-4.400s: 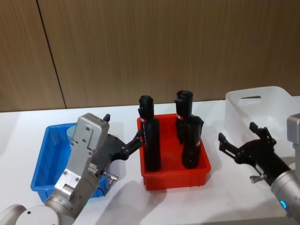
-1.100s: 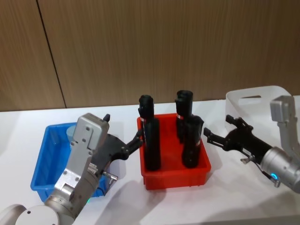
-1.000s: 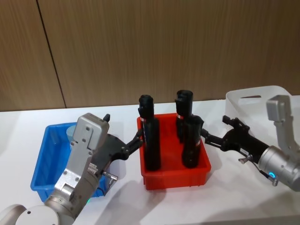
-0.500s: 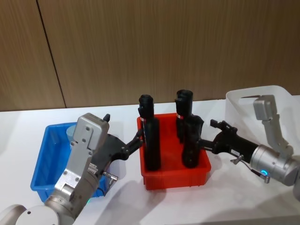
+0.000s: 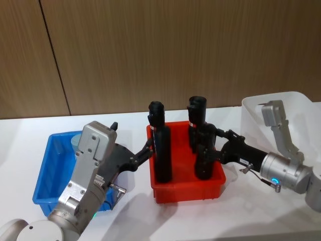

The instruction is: Pick the cotton swabs from the blue box and place them into the white box.

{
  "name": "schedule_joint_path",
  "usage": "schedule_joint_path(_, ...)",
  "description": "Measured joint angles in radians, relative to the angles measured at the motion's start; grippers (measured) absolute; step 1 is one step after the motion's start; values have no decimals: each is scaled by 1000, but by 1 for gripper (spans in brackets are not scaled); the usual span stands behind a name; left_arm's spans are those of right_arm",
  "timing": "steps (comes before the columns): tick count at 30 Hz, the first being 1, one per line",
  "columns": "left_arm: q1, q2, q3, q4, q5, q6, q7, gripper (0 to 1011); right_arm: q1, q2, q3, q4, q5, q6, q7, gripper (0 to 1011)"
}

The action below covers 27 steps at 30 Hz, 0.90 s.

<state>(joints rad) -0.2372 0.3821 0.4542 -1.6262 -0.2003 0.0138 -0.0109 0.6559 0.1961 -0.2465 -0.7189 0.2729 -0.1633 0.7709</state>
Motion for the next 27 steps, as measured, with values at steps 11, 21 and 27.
schedule_joint_path(11,0,0,0,0,0,0,0,1000,66,-18,-4,118,1,-44,18,1001)
schedule_joint_path(21,0,0,0,0,0,0,0,1000,125,-36,-7,225,3,-91,36,801)
schedule_joint_path(27,0,0,0,0,0,0,0,1000,149,-42,-8,269,5,-113,46,649)
